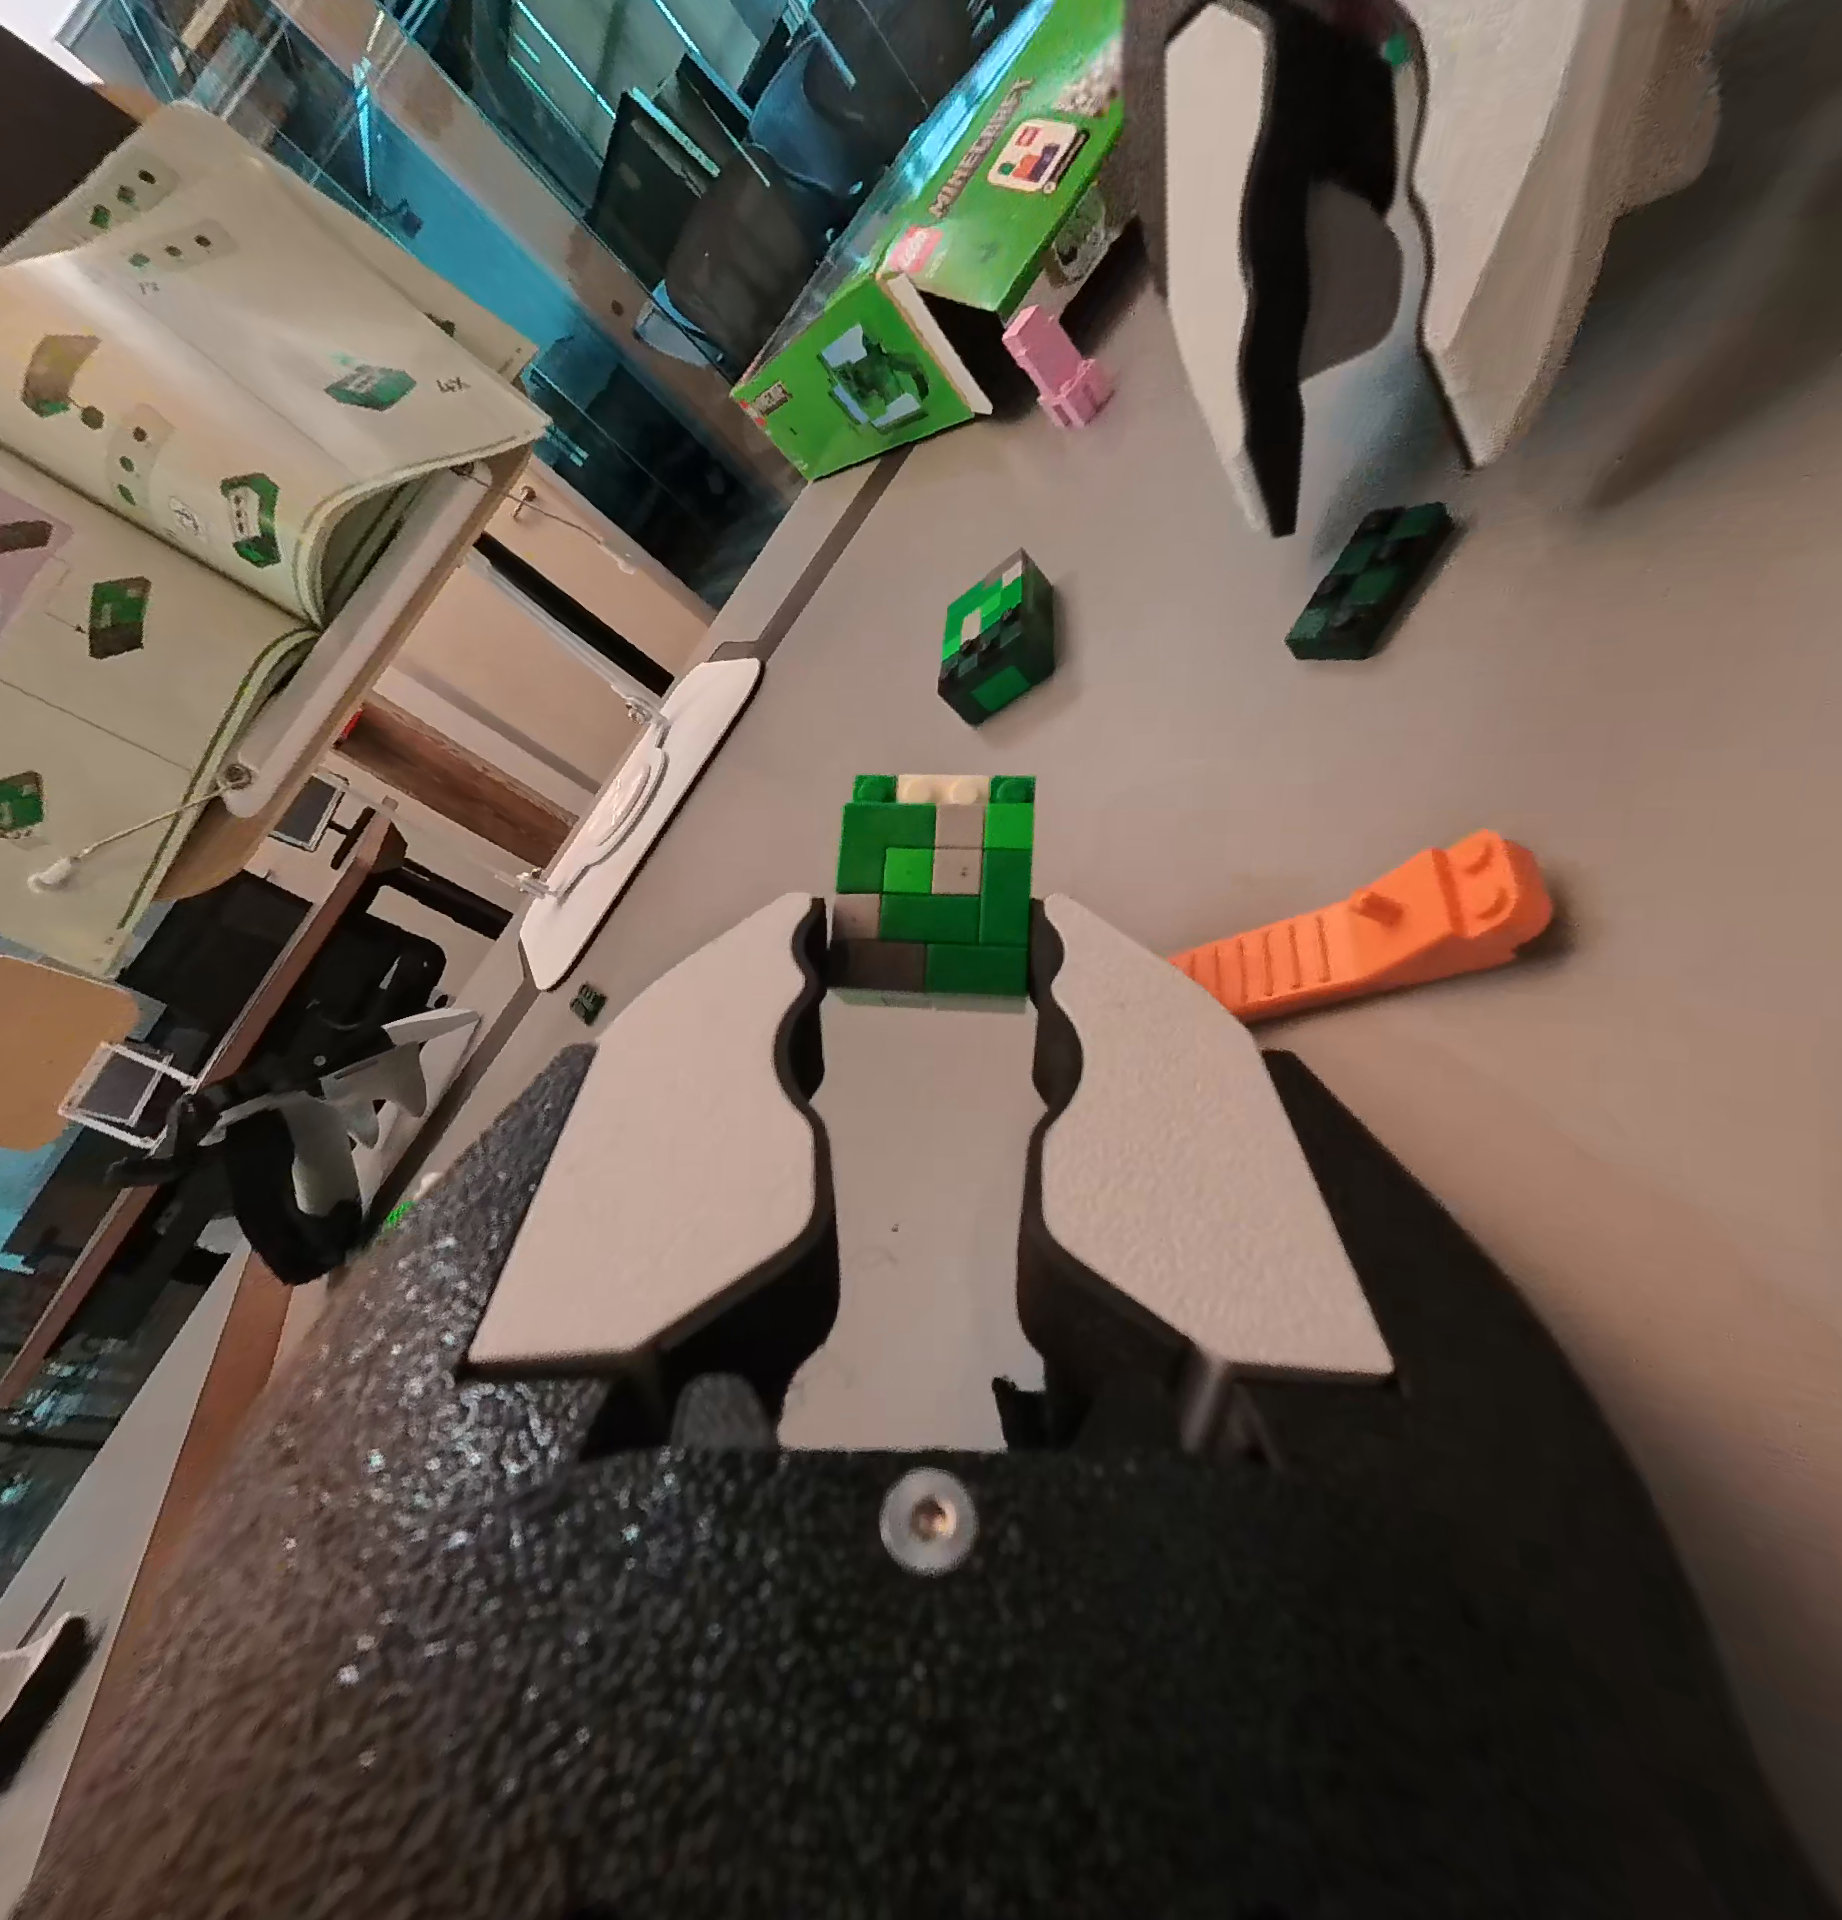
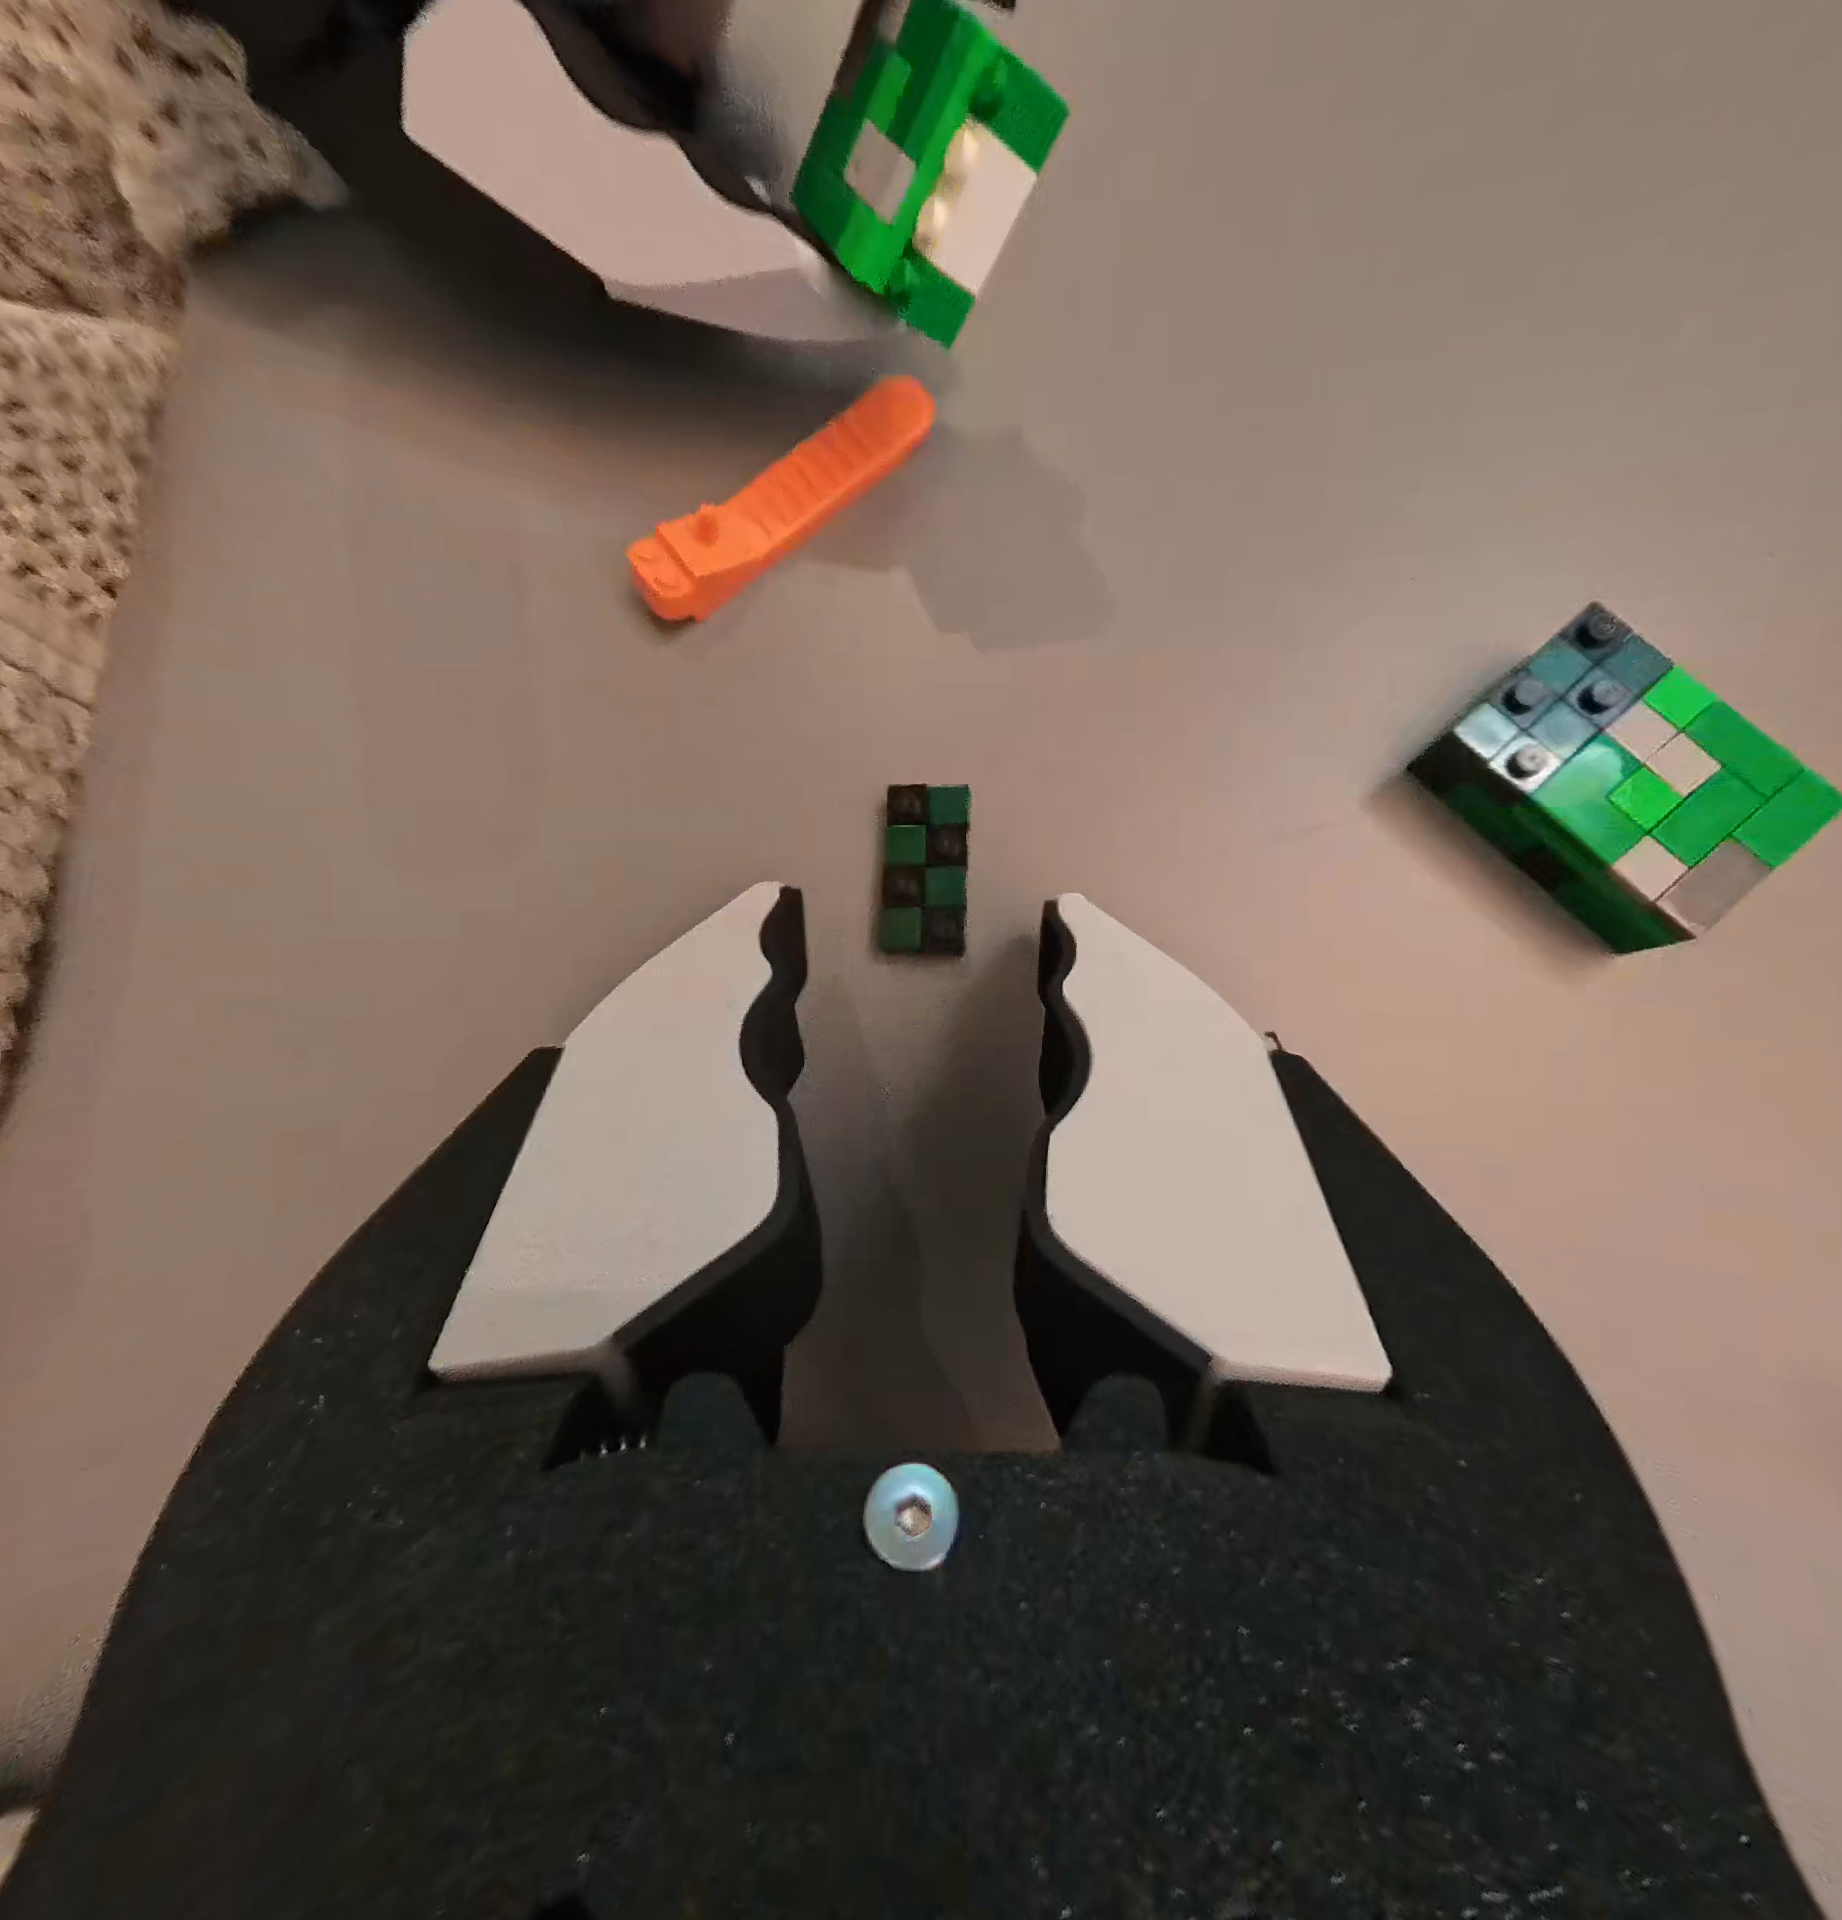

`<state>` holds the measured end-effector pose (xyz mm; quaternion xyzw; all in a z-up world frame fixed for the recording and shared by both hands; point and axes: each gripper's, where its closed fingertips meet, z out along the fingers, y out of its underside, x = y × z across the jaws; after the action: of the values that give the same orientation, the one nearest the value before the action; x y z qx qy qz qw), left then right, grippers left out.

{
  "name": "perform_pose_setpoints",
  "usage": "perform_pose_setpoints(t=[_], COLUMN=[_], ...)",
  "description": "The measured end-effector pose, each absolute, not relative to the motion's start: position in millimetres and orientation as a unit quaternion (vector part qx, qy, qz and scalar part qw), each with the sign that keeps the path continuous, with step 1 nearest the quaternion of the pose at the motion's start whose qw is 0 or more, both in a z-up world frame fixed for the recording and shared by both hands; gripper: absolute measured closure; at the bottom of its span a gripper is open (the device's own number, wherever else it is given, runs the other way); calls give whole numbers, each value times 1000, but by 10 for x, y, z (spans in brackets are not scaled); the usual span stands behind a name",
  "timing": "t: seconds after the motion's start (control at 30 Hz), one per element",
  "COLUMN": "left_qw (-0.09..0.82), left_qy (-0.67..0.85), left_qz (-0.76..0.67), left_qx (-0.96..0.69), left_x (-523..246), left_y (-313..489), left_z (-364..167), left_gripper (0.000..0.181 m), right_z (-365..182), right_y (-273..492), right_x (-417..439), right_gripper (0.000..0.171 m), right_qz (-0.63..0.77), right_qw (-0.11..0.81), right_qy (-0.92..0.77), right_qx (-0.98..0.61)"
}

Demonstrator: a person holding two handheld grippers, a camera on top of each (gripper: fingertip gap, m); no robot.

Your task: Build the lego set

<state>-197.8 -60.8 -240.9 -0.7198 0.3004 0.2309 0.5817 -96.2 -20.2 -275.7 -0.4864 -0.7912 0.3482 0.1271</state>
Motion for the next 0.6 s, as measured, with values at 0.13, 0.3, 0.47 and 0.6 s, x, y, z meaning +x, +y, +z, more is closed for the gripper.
perform_pose_setpoints(t=[0.13, 0.3, 0.47, 0.6], left_qw=[597, 599, 602, 642], left_qy=[305, 308, 314, 373], left_qz=[231, 228, 222, 144], left_qx=[-705, -704, -700, -655], left_x=[-1941, -1932, -1901, -1571], left_y=[-633, -632, -642, -771], left_z=[-2353, -2352, -2348, -2270], left_gripper=[144, 144, 144, 144], right_z=[-2761, -2750, -2675, -2814], right_y=[-271, -621, -404, -444], right_x=[-883, -765, -993, -1002], right_gripper=[133, 139, 123, 124], right_qz=[375, 417, 392, 317], right_qw=[106, 36, 173, 223], right_qy=[-789, -809, -813, -869], right_qx=[-475, -413, -394, -307])
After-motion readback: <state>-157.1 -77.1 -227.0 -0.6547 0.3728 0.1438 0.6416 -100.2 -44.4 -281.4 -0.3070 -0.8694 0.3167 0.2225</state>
